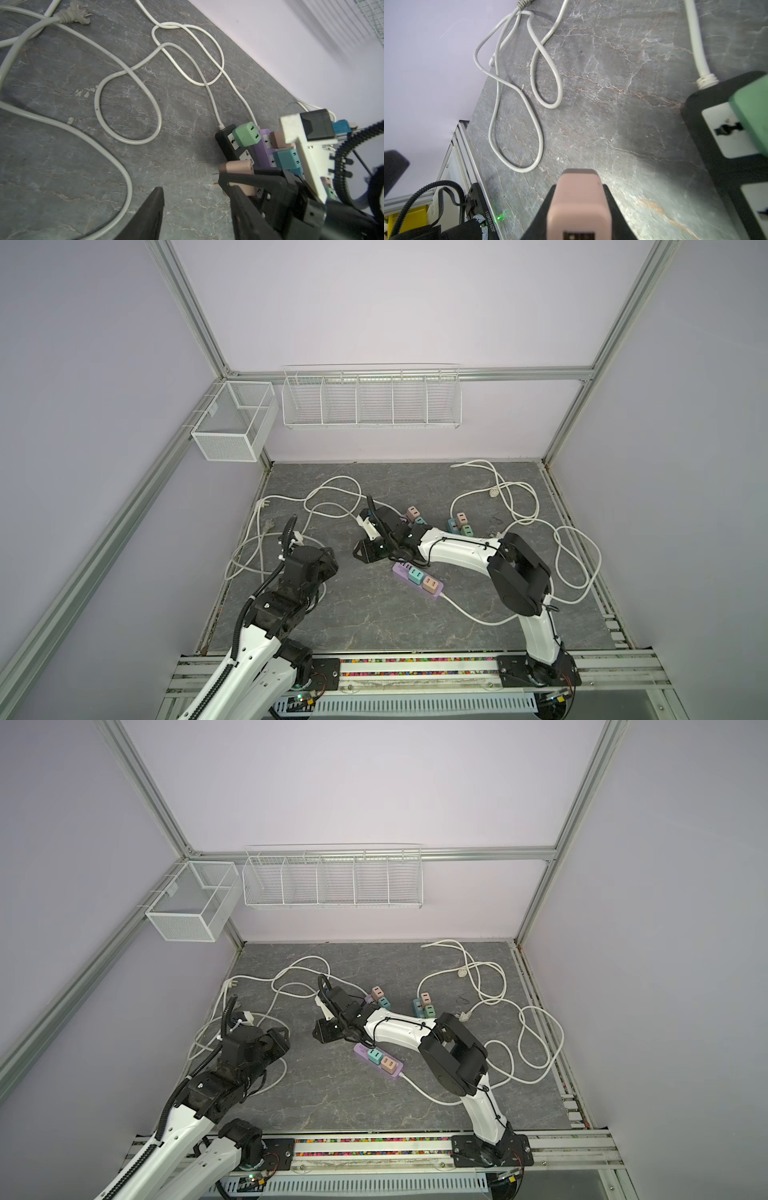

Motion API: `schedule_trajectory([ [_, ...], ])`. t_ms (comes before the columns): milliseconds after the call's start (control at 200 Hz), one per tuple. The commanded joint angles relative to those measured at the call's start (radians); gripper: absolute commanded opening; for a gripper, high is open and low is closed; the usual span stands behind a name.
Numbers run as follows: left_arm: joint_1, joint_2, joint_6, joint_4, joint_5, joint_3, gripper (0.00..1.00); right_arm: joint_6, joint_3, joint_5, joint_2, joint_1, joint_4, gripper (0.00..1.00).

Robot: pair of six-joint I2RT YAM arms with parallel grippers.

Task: Pull the plug off the socket
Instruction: 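Lift the pink adapter away with the right gripper while the left gripper withdraws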

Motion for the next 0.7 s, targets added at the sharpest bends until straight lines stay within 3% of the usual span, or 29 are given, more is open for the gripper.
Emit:
schedule_trajectory([
  [0,0.004,-0.034,-0.013,-0.051,-0.032,-0.022,0.53,0.068,0.053,-0.013,0.054,0.018,0.066,0.27],
  [695,0.004,-0.067,-0.048,-0.014,-0.025,-0.088,0.56,0.091,0.199,0.005,0.259,0.025,0.086,0.33],
])
